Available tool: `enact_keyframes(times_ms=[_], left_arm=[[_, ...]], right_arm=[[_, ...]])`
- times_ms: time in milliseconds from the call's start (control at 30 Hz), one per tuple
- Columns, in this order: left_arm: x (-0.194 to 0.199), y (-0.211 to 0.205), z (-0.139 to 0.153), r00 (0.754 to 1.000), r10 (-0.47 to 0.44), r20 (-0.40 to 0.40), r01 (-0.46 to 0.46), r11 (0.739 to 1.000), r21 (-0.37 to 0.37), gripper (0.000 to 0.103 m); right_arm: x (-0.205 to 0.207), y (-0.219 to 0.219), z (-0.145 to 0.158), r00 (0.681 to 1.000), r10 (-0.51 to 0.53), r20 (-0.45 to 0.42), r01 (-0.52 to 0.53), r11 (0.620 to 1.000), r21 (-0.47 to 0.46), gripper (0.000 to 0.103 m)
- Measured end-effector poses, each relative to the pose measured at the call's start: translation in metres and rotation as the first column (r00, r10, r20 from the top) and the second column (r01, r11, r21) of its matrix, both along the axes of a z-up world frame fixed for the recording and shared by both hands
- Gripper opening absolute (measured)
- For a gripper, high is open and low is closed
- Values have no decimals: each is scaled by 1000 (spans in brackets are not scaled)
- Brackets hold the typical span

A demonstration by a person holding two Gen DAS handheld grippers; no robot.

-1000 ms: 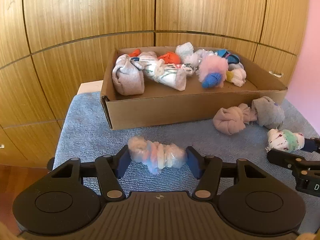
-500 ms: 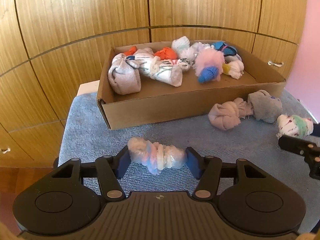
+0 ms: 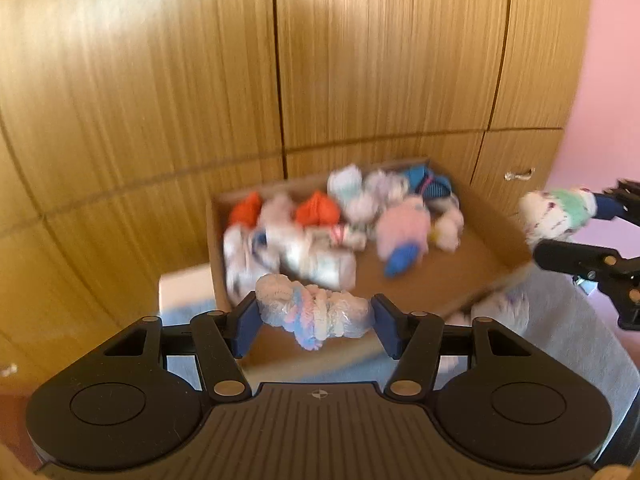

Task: Organize objects
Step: 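Lift both held bundles and carry them over the box, then lower both bundles into the box and open both tools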

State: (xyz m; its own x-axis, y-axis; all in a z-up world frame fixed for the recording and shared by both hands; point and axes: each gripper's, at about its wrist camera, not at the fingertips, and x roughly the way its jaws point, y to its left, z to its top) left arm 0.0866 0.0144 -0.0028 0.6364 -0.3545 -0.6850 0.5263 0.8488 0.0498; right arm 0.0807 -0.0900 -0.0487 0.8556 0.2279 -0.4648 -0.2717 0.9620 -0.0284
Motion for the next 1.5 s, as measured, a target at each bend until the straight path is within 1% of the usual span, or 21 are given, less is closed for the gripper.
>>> enact_keyframes(times_ms=[100,133,200,300,400,500,567,667,700,767,833,967,1033,1133,1200,1267,1400,1500], left_arm=[[27,-4,13,999,-33,-23,33,999,26,65],[35,-6,14,999,-34,-33,36,999,33,65],[55,-9,9,996,-44,-77,48,998,47,65],[79,-8,-11,985,-22,-173,28,999,31,65],[97,-4,-36,963,14,-271,-11,1000,13,65],[104,-3,-55,951,23,-310,-14,999,31,65],[102,-4,-60,953,6,-302,8,999,47,65],[97,-13,-59,962,-13,-272,42,994,101,65],[94,-17,-59,967,-28,-252,62,990,129,65],[91,-25,-59,978,-61,-200,101,975,199,65],[89,-29,-60,979,-84,-184,128,962,242,64],[89,-33,-61,974,-145,-173,193,932,306,64],[87,-34,-61,970,-173,-168,221,916,334,65],[82,-38,-64,962,-219,-165,268,882,388,64],[82,-39,-64,961,-224,-165,273,872,407,64],[84,-39,-63,959,-227,-170,279,868,411,65],[84,-39,-62,953,-251,-170,301,850,433,66],[87,-39,-63,954,-242,-176,295,851,435,67]], right_arm=[[26,8,8,995,97,-25,-97,995,-30,58],[36,11,8,992,117,-35,-119,992,-42,58],[57,17,1,985,151,-86,-155,987,-46,58],[81,26,-18,971,187,-147,-196,980,-47,58],[101,32,-40,955,198,-219,-212,976,-42,58],[113,38,-57,940,204,-274,-225,973,-47,58],[115,42,-66,929,217,-299,-244,968,-55,58],[118,49,-77,916,232,-326,-266,962,-62,58],[119,51,-80,914,236,-329,-271,961,-64,58],[122,53,-84,910,240,-337,-277,958,-68,58],[125,53,-86,908,243,-341,-279,959,-58,59],[131,48,-89,898,256,-357,-290,956,-45,58],[132,49,-85,892,260,-370,-292,956,-31,58],[136,48,-85,875,275,-399,-301,954,-3,59],[139,51,-86,865,287,-411,-318,948,-7,59],[144,53,-86,854,298,-426,-333,943,-7,59],[145,57,-84,841,320,-436,-373,927,-38,59],[150,62,-86,837,316,-447,-379,924,-55,60]])
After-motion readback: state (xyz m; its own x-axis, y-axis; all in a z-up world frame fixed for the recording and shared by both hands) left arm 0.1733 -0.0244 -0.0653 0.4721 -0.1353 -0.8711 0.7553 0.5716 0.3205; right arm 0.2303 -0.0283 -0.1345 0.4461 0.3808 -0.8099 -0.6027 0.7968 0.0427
